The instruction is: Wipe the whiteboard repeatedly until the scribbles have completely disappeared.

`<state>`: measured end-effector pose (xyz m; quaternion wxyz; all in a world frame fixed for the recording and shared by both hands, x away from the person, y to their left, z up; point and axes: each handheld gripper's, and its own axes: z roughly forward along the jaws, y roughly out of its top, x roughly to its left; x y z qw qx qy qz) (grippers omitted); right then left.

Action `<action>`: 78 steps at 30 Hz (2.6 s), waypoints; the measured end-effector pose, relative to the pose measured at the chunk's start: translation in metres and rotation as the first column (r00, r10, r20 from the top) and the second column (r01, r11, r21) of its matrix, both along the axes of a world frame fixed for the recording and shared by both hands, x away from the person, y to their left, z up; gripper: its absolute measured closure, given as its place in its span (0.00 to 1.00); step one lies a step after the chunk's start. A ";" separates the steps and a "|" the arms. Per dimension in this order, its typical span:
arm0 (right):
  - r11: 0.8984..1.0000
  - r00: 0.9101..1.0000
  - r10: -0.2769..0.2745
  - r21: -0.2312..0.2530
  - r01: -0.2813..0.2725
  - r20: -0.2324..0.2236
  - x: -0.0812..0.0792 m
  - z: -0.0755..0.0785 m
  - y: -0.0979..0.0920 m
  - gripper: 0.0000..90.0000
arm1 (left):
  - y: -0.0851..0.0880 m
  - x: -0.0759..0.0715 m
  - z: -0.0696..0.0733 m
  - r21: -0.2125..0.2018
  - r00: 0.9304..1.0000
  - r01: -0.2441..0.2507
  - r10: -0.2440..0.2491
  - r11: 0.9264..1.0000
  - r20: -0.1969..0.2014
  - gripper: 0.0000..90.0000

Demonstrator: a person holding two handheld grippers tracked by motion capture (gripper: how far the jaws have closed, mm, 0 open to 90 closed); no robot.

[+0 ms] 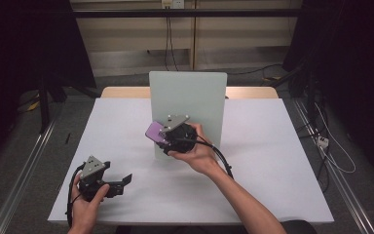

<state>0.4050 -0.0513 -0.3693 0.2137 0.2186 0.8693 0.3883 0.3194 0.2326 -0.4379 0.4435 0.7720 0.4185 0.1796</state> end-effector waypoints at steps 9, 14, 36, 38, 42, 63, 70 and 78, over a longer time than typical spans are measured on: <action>0.997 0.998 -0.048 0.056 0.045 0.047 0.005 0.025 -0.016 0.46 | -0.001 0.000 0.000 0.008 1.000 0.004 -0.004 1.000 -0.003 0.07; 0.999 0.997 -0.045 0.032 0.043 0.061 0.002 0.019 -0.013 0.46 | -0.002 0.000 0.000 0.010 1.000 0.007 -0.007 1.000 0.000 0.07; 0.995 0.997 0.057 -0.082 -0.061 -0.042 -0.009 -0.033 0.009 0.46 | -0.003 0.000 -0.002 0.012 1.000 0.011 -0.011 1.000 -0.005 0.07; 0.995 0.998 0.049 -0.087 -0.051 -0.027 -0.010 -0.028 0.006 0.46 | -0.003 0.000 -0.002 0.014 1.000 0.011 -0.011 1.000 -0.006 0.07; 0.999 1.000 0.012 -0.044 -0.012 0.001 -0.006 -0.011 -0.008 0.46 | -0.004 0.000 -0.002 0.014 1.000 0.010 -0.010 1.000 -0.010 0.07; 0.999 0.999 0.006 -0.044 -0.005 0.036 -0.007 -0.014 0.001 0.46 | -0.006 0.001 -0.002 0.025 1.000 0.020 -0.020 0.999 -0.013 0.07; 0.994 0.999 0.052 -0.091 -0.053 -0.012 -0.010 -0.039 0.024 0.46 | -0.007 0.001 -0.002 0.024 1.000 0.022 -0.022 0.999 -0.010 0.07; 0.993 0.997 0.070 -0.092 -0.073 -0.034 -0.009 -0.045 0.034 0.46 | -0.005 0.000 -0.002 0.015 1.000 0.016 -0.016 1.000 -0.012 0.07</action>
